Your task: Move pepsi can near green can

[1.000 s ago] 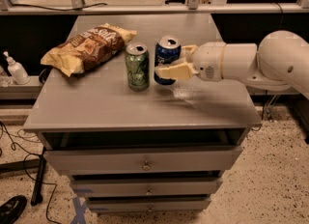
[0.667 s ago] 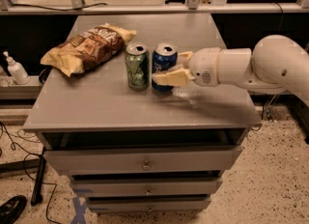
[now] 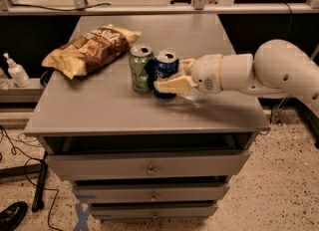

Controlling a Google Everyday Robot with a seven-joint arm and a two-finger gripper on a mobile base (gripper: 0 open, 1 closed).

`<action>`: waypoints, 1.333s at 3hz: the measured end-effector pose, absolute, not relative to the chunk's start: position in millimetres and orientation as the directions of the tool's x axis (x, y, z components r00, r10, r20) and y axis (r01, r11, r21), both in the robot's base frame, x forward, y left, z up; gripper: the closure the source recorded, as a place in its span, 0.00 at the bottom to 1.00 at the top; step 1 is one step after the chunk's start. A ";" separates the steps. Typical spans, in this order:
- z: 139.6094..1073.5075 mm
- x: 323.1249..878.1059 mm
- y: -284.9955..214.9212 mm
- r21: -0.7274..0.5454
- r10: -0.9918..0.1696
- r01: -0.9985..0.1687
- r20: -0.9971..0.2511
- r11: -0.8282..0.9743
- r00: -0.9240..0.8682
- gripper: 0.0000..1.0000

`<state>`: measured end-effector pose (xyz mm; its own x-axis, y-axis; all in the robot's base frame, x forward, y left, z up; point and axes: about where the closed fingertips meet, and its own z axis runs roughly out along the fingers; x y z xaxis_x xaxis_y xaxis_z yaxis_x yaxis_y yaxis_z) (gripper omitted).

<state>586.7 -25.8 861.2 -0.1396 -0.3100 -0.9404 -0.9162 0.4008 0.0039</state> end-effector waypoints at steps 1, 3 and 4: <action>860.8 586.5 -25.4 0.006 -0.311 -0.916 -0.940 0.401 -0.142 0.36; 857.7 585.8 -26.8 0.009 -0.318 -0.913 -0.936 0.408 -0.151 0.00; 858.0 585.5 -36.5 0.000 -0.328 -0.902 -0.931 0.431 -0.157 0.00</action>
Offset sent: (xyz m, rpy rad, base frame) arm -0.0010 -0.0039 -0.0091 -0.0142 0.0220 -0.0149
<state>585.5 -36.5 858.0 -0.1572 -0.3282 -0.9314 -0.9024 0.4310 0.0004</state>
